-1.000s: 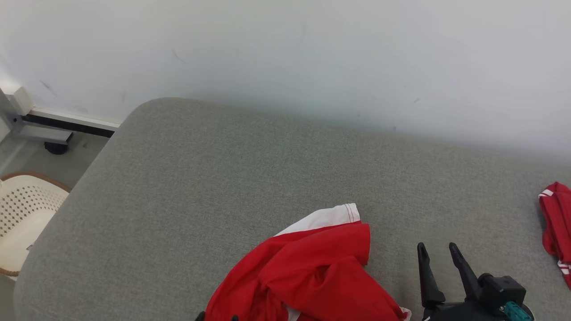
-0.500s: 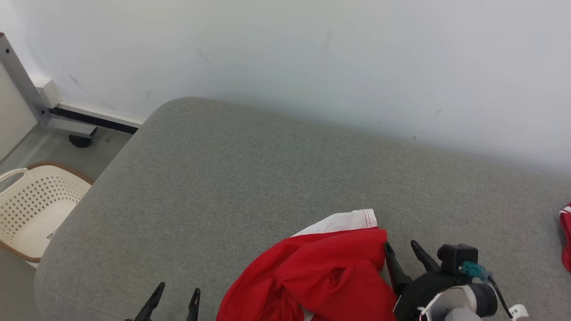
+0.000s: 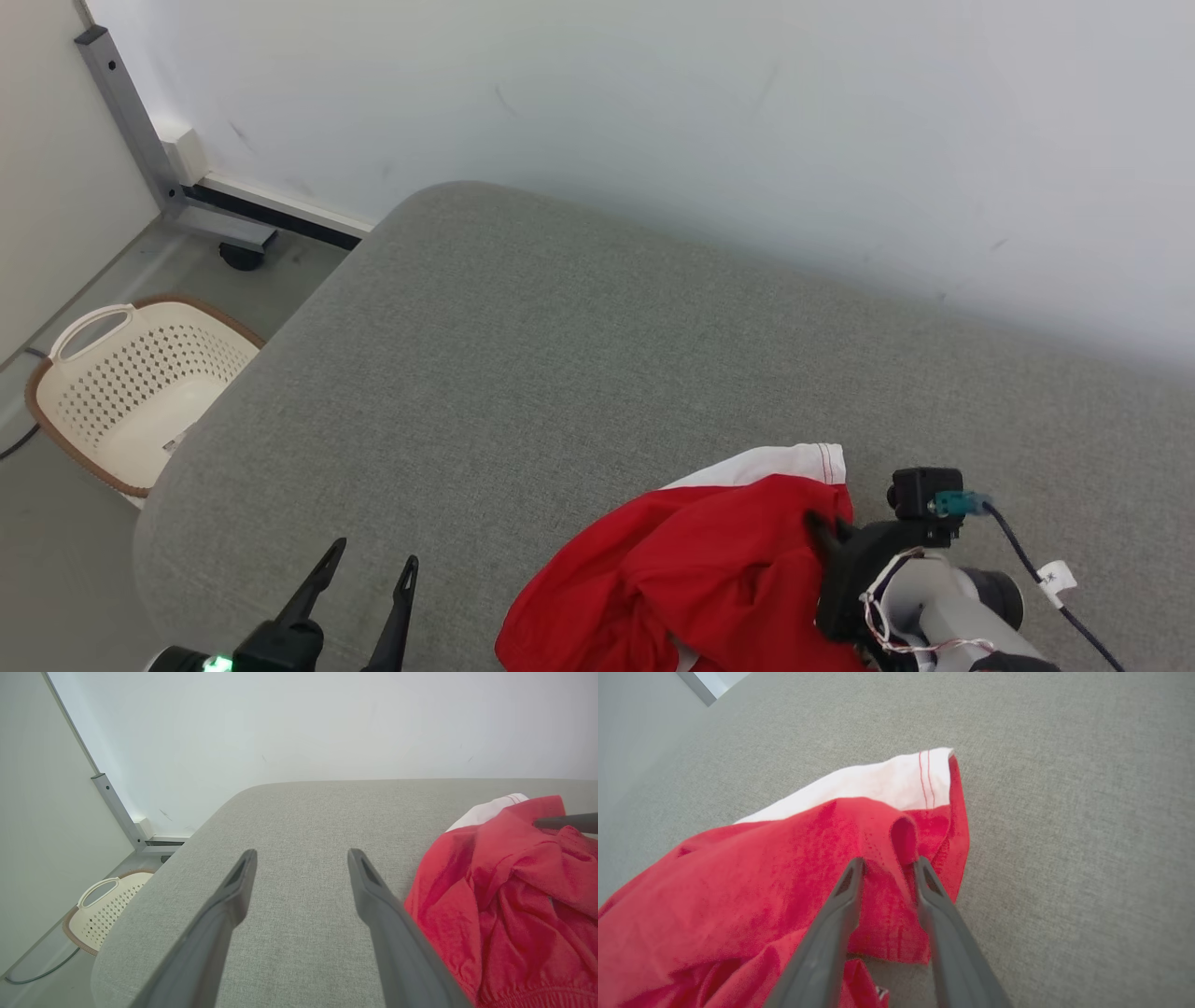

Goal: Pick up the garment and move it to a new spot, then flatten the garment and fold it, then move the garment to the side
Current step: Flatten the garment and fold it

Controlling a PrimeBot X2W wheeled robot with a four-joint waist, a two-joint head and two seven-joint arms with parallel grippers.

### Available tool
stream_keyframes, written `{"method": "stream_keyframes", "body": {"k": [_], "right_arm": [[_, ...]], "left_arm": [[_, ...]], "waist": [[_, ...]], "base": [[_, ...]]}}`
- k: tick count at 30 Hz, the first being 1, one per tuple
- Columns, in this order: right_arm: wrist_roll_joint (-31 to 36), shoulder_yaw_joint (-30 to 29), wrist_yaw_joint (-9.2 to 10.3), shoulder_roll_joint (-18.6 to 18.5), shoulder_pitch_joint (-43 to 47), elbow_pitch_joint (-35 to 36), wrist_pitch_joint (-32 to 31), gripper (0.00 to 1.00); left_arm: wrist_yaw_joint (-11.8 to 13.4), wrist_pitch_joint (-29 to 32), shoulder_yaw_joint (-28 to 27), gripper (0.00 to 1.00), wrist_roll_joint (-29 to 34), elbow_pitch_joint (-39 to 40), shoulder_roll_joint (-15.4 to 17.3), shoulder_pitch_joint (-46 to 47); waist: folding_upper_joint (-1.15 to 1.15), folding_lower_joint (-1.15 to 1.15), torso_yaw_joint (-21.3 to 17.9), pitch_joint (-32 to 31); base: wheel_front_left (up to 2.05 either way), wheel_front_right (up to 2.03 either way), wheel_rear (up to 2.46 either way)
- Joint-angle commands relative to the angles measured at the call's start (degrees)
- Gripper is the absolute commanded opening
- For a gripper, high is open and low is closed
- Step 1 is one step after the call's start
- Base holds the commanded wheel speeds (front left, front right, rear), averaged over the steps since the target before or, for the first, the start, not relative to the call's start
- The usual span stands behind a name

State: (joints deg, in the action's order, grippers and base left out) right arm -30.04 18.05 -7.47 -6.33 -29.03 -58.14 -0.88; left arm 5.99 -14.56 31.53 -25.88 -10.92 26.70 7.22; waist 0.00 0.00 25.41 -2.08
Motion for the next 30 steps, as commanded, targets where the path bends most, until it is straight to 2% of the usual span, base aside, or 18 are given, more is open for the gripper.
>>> {"method": "stream_keyframes", "body": {"k": [1,12,15,18,19,20,26,30], "right_arm": [[-0.93,0.49,-0.02,-1.31,-1.81,-0.62,0.71,0.0],[-0.46,-1.67,-0.02,-13.47,-14.53,-6.73,10.56,0.0],[0.22,-2.39,-0.02,-15.16,-16.67,-9.52,12.07,0.0],[0.82,-2.4,-0.02,-15.29,-17.73,-11.2,12.66,0.0],[1.22,-2.23,-0.02,-15.1,-17.91,-11.82,12.89,0.46],[1.66,-1.91,-0.02,-14.59,-17.96,-12.47,12.95,1.0],[2.41,-2.07,-0.02,-13.34,-15.22,-13.59,15.2,1.0],[3.4,-2.89,-0.02,-14.04,-11.94,-8.06,16.08,1.0]], "left_arm": [[-0.17,-0.41,-0.24,1.0,0.44,-0.53,-0.68,0.86],[-1.37,-0.7,-0.45,1.0,1.76,-2.37,-4.49,2.37],[-1.83,-0.71,-0.82,1.0,2.33,-2.73,-5.46,2.52],[-2.15,-0.71,-0.97,1.0,2.71,-2.89,-6.09,2.47],[-2.39,-0.71,-0.98,1.0,2.9,-3.15,-6.29,2.33],[-2.38,-0.65,-1.18,1.0,2.95,-3.36,-6.37,2.16],[-2.9,-0.65,-1.74,1.0,3.54,-4.4,-6.95,0.58],[-3.03,-0.66,-2.42,1.0,3.61,-4.18,-7.08,-0.38]], "waist": [[0.0,0.0,-0.19,1.18],[0.0,0.0,-1.65,2.41],[0.0,0.0,-2.16,2.45],[0.0,0.0,-2.65,2.51],[0.0,0.0,-2.94,2.43],[0.0,0.0,-3.44,2.44],[0.0,0.0,-6.49,0.68],[0.0,0.0,-9.14,-0.3]], "base": [[0.0,0.0,0.0],[0.0,0.0,0.0],[0.0,0.0,0.0],[0.0,0.0,0.0],[0.0,0.0,0.0],[0.0,0.0,0.0],[0.0,0.0,0.0],[0.0,0.0,0.0]]}}
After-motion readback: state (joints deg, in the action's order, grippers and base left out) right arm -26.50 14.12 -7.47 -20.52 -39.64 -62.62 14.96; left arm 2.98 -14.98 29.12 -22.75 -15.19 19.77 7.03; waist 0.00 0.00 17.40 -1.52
